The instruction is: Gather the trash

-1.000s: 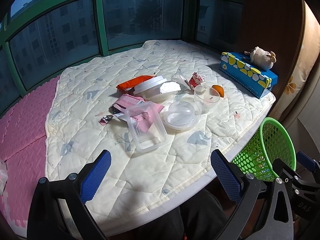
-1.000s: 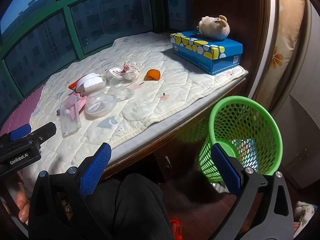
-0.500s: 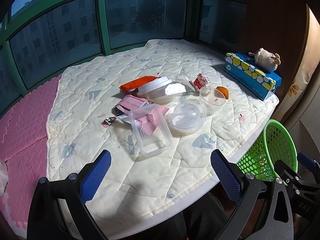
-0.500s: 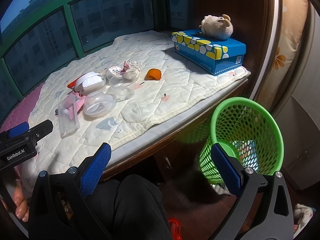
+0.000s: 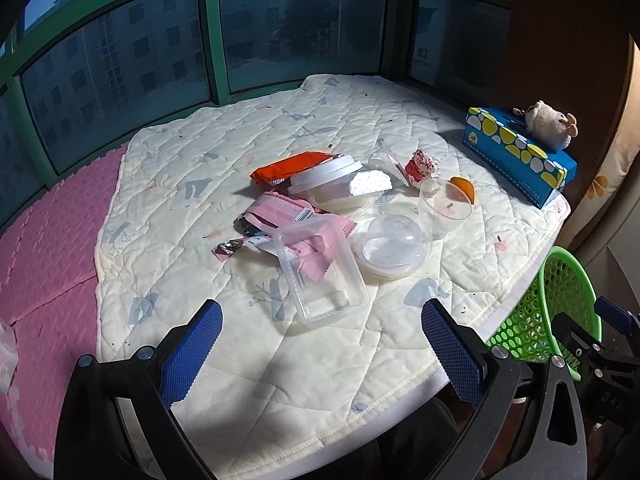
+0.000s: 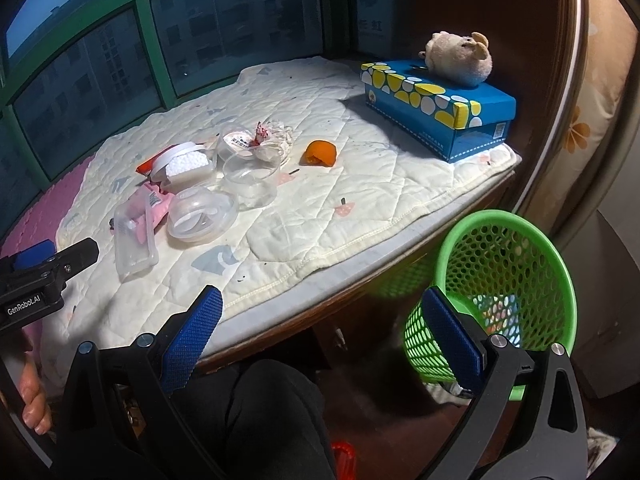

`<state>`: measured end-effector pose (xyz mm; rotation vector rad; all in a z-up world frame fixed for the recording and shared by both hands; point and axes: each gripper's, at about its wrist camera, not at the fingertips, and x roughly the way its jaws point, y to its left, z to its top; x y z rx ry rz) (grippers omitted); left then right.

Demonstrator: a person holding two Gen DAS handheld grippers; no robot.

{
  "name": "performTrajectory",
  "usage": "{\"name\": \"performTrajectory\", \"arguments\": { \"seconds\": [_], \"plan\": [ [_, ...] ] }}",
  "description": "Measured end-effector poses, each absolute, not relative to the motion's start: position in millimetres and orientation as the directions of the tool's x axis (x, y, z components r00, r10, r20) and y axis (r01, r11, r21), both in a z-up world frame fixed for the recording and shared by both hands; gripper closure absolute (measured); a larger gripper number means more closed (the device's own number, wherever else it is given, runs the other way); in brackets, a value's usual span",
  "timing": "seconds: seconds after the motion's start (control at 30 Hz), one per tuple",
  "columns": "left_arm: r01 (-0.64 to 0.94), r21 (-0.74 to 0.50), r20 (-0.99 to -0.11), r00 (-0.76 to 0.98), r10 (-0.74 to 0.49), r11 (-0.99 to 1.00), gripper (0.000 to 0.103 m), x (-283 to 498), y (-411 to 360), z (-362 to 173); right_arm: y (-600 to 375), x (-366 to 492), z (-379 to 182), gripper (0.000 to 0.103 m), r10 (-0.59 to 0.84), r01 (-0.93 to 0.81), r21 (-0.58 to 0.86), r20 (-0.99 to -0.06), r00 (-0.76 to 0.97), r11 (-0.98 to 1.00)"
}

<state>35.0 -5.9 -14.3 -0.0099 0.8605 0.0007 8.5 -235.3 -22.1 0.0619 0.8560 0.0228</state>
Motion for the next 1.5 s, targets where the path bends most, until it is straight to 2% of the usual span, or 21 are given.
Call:
{"name": "performTrajectory", "arguments": {
  "seconds": [0.77, 1.1, 1.17, 1.43, 1.5],
  "plan": [
    [-0.092, -0.006, -0.780, 0.623, 0.053, 0.996, 0.006, 61.1, 39.0, -23.9, -189.8, 58.0, -26.2, 0.005, 0.161, -0.161, 0.075, -0.761, 0.629, 0.984],
    [-0.133, -0.013, -0.785, 0.615, 0.072, 0.991, 0.007, 62.1, 62.9, -27.1, -149.1, 87.0, -36.6, 0.021, 0.260, -0.293, 0.099, -0.769, 0.584, 0.951],
    [-0.136, -0.015, -0.787, 0.613, 0.072, 0.991, 0.007, 62.8, 66.5, -28.6, -143.8, 95.8, -40.8, 0.027, 0.276, -0.307, 0.112, -0.779, 0.563, 0.945],
    [-0.136, -0.037, -0.798, 0.600, 0.053, 0.990, 0.008, 67.0, 73.0, -35.9, -124.2, 125.5, -53.7, 0.030, 0.296, -0.360, 0.107, -0.798, 0.524, 0.927],
    [-0.127, -0.041, -0.800, 0.599, 0.044, 0.991, 0.014, 69.1, 72.1, -36.9, -121.3, 130.9, -55.6, 0.030, 0.291, -0.362, 0.102, -0.803, 0.520, 0.927]
  ]
}}
